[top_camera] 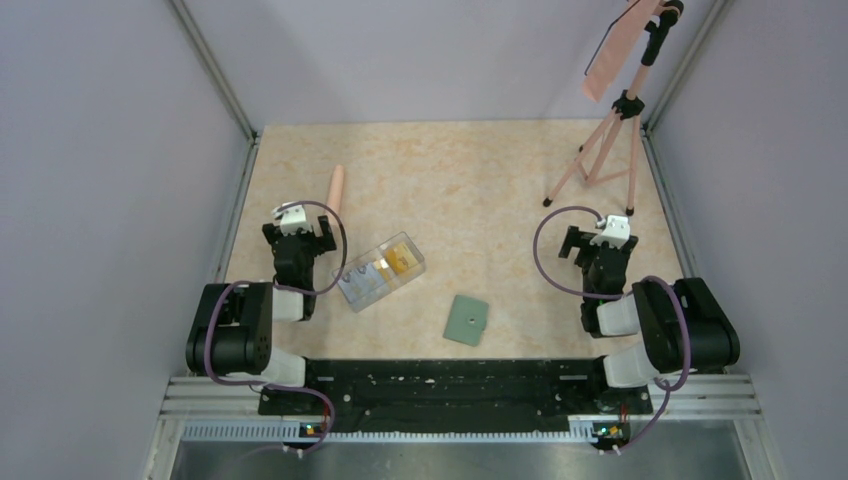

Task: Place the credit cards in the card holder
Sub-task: Reset both arms

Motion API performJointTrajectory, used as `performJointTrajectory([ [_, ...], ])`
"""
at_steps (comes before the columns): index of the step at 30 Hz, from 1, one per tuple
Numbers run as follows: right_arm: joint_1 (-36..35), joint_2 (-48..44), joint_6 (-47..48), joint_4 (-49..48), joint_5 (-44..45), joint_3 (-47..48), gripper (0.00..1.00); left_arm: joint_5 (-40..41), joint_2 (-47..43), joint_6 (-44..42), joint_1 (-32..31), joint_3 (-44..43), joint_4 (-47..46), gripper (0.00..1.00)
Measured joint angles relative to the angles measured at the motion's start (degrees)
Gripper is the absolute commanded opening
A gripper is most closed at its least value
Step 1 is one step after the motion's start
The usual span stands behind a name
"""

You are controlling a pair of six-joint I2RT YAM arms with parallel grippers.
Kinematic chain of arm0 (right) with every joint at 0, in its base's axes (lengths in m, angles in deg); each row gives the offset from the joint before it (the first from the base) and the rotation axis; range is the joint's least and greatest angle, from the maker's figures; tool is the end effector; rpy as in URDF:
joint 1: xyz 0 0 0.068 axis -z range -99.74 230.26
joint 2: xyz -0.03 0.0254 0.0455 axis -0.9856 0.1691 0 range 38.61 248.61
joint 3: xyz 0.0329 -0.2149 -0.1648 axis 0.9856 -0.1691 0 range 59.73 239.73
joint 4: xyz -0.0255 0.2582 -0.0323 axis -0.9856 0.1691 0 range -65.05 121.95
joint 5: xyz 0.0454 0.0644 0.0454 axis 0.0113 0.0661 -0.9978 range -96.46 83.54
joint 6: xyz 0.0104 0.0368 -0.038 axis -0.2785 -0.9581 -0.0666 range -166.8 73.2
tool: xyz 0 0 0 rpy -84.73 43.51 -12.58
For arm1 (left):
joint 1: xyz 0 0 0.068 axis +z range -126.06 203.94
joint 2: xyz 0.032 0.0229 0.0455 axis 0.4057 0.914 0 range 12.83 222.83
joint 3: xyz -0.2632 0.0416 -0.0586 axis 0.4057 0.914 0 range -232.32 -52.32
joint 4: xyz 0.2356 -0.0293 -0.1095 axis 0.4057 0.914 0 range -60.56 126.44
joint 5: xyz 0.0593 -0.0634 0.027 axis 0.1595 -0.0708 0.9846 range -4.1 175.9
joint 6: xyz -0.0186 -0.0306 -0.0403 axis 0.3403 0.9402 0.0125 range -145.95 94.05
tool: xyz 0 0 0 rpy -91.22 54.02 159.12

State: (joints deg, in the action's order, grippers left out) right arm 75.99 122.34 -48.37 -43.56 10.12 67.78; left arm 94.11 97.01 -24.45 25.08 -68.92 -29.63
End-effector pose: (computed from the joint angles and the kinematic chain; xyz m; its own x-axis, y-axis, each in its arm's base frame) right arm 0.2173 0.0061 0.1400 -0.1185 0.0175 -0.9928 0.2143 0.9767 -0.0084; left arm 0.2500 0.0101 0.1565 -0.1437 -0.0288 -0.9892 -0.1649 0.9863 -0.0047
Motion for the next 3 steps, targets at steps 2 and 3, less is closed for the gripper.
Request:
performJointTrajectory([
  [2, 0.0, 0.0, 0.0, 0.0, 0.0, 0.0, 0.99, 0.0, 0.0, 0.0, 0.0, 0.0, 0.0, 0.99],
  [3, 0.0, 0.0, 0.0, 0.0, 0.0, 0.0, 0.99, 0.0, 0.0, 0.0, 0.0, 0.0, 0.0, 0.99],
])
